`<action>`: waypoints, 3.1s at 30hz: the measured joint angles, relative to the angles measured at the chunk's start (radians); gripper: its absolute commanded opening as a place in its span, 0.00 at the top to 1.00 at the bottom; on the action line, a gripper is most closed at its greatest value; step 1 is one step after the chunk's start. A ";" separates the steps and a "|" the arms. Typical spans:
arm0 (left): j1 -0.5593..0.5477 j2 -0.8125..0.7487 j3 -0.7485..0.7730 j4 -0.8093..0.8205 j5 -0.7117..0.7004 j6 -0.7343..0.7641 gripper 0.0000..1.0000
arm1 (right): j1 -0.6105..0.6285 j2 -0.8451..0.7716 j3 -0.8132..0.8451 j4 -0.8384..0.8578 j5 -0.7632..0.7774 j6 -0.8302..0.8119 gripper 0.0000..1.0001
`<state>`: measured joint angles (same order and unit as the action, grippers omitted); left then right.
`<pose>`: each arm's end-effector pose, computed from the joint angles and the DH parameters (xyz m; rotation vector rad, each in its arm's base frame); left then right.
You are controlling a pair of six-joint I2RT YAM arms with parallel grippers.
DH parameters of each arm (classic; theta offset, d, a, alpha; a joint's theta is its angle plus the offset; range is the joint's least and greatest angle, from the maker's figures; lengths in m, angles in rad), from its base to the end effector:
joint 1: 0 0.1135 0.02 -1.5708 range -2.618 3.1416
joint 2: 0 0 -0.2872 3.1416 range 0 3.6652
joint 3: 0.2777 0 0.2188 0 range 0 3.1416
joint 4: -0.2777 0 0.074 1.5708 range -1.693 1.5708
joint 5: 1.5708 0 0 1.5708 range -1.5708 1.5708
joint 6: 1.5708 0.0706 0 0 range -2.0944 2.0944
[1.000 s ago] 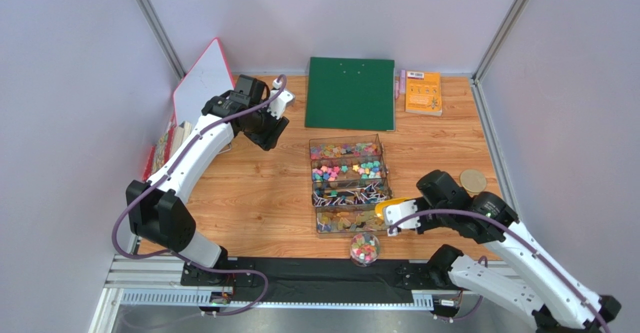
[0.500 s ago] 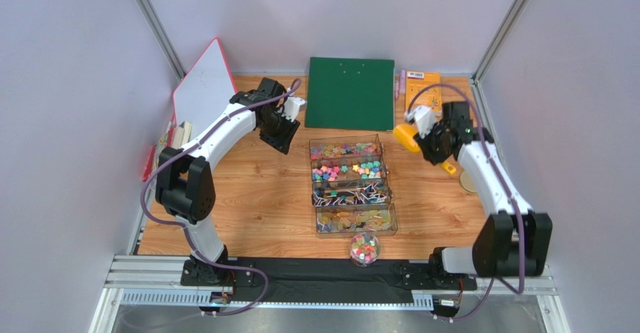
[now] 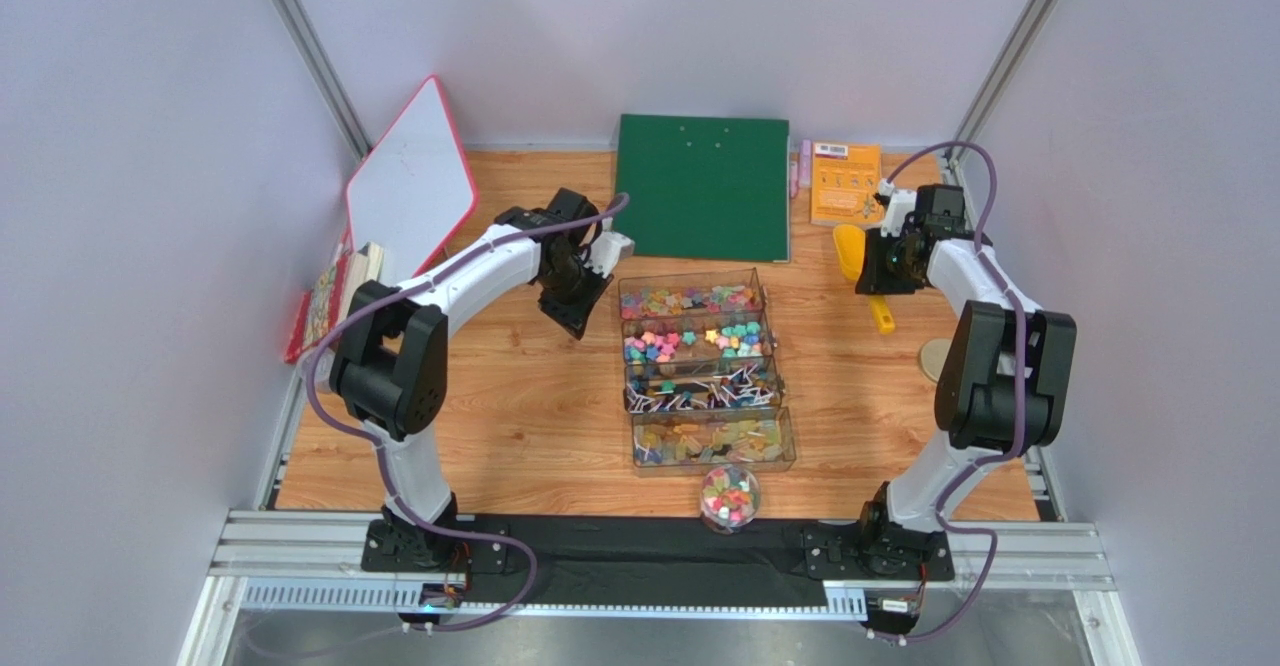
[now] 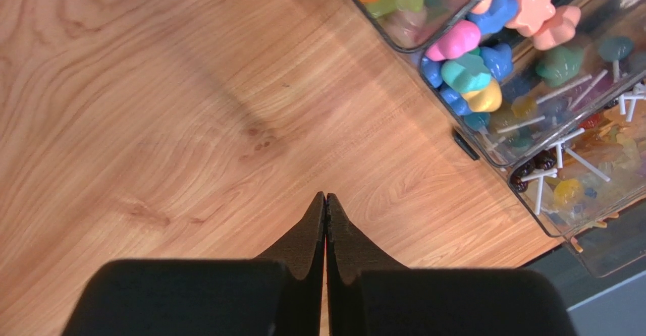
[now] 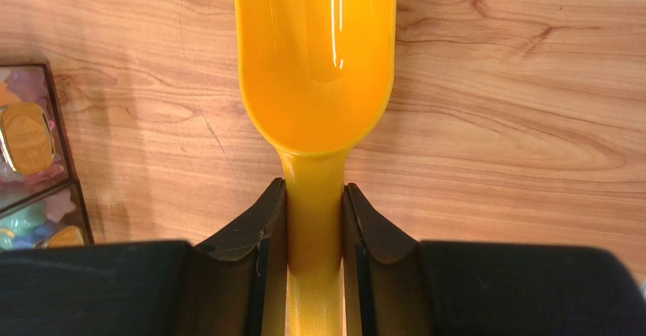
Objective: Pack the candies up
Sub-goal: Place the spatula at the center of the board, then move the storage box to the center of the board.
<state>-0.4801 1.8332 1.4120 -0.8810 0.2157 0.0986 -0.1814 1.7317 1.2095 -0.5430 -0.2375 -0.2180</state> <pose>0.3026 -0.1746 0.2217 0.8666 2.7624 -0.3819 0.3447 -0.0463 0.2193 -0.1275 2.5940 0.1705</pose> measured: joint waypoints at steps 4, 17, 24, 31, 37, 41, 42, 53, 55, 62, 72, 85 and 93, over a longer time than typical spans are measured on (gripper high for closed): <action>-0.052 -0.009 -0.013 0.022 0.000 0.023 1.00 | -0.001 0.023 -0.007 0.043 0.001 0.042 0.97; -0.268 -0.089 0.005 0.086 0.150 0.202 1.00 | 0.000 0.079 -0.015 0.093 0.000 0.061 0.77; -0.359 -0.089 0.005 0.079 0.210 0.230 1.00 | 0.011 0.138 0.050 0.096 0.021 0.063 0.52; -0.433 -0.111 -0.021 0.055 0.213 0.251 1.00 | 0.027 0.194 0.075 0.062 0.059 0.066 0.43; -0.513 -0.123 -0.045 0.044 0.185 0.287 1.00 | 0.030 0.187 0.068 0.050 0.075 0.073 0.43; -0.552 -0.123 -0.046 0.039 0.170 0.302 1.00 | 0.030 0.134 0.039 0.037 0.079 0.073 0.41; -0.560 -0.123 -0.046 0.038 0.167 0.302 1.00 | 0.030 0.113 0.032 0.035 0.079 0.073 0.39; -0.579 -0.047 -0.048 0.049 0.165 0.301 1.00 | 0.030 -0.218 -0.080 0.026 0.066 0.052 0.36; -0.579 -0.018 -0.048 0.057 0.163 0.301 1.00 | 0.030 -0.287 -0.105 0.021 0.060 0.047 0.36; -0.578 0.037 -0.048 0.096 0.133 0.303 1.00 | 0.029 -0.404 -0.118 0.017 0.045 0.048 0.36; -0.510 0.124 0.038 0.111 0.135 0.298 1.00 | 0.028 -0.405 -0.148 0.007 0.028 0.049 0.36; -0.426 0.220 0.173 0.097 0.142 0.314 0.92 | 0.028 -0.353 -0.148 0.008 0.019 0.036 0.36; -0.423 0.135 0.172 0.066 0.179 0.307 0.34 | -0.053 -0.364 -0.149 -0.002 0.017 -0.016 0.11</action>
<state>-0.9031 1.9682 1.5845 -0.8154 0.3943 0.4061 -0.2340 1.3678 1.0607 -0.5446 -0.2207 -0.2344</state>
